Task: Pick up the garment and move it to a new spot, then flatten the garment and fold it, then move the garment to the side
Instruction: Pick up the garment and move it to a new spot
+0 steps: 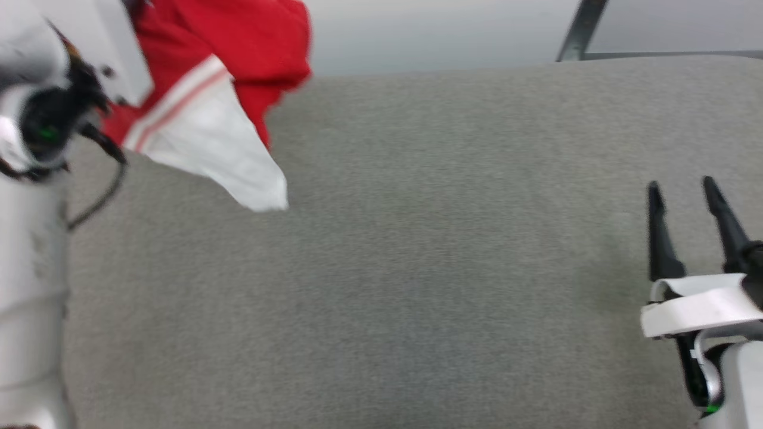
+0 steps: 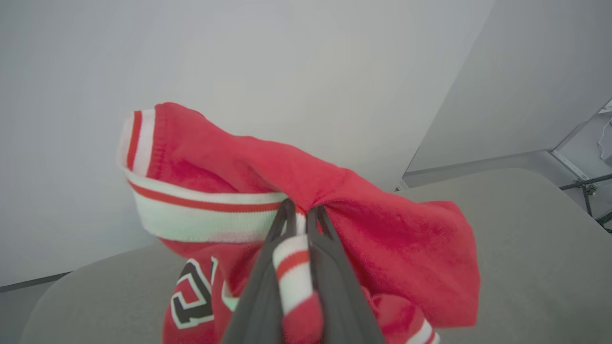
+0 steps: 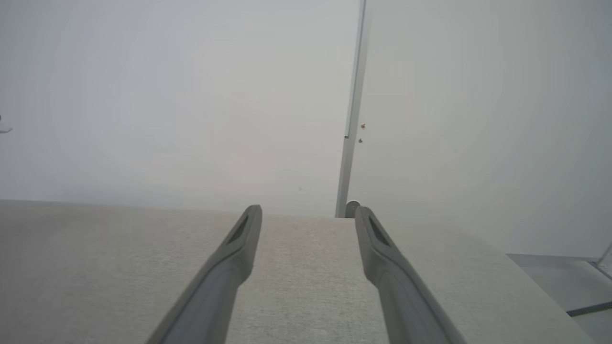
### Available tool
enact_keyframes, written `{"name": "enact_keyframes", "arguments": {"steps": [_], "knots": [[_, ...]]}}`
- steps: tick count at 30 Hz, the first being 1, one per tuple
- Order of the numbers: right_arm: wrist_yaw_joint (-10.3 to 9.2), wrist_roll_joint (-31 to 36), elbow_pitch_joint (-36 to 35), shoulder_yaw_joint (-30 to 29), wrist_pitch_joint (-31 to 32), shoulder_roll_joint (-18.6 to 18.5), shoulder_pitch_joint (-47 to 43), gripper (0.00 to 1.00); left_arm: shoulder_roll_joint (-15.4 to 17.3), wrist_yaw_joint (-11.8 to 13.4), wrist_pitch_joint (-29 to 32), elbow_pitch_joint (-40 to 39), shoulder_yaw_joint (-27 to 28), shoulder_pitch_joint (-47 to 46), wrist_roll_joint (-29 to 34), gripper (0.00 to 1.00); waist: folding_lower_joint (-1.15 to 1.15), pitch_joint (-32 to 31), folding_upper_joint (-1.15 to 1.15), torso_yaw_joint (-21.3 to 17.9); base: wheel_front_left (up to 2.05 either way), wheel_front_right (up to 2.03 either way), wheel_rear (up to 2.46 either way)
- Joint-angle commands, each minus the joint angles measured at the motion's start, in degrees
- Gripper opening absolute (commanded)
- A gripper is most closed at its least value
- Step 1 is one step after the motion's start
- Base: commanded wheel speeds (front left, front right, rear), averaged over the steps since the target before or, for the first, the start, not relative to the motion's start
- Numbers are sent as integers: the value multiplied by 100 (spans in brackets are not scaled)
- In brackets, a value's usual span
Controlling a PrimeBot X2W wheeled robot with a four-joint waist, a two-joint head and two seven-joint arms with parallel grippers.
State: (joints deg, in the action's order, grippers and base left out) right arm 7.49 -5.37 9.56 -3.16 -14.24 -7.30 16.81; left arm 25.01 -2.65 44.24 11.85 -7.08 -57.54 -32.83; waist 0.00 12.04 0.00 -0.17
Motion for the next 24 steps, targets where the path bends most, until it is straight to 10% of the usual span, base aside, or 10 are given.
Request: {"name": "enact_keyframes", "arguments": {"steps": [1,12,24], "knots": [[0,49,56,-197,-49,-5,-90,100,-100,83,157,-258,-90,199,-50,0,0,0,0,-354,0,0,0],[0,133,547,-965,-99,159,-65,100,-479,505,1205,-1623,-904,1171,1,0,0,245,0,-1090,0,0,0],[0,48,759,-731,-93,376,-48,100,-696,543,1506,-971,-1573,2129,-63,0,0,377,0,-1587,0,0,0]]}}
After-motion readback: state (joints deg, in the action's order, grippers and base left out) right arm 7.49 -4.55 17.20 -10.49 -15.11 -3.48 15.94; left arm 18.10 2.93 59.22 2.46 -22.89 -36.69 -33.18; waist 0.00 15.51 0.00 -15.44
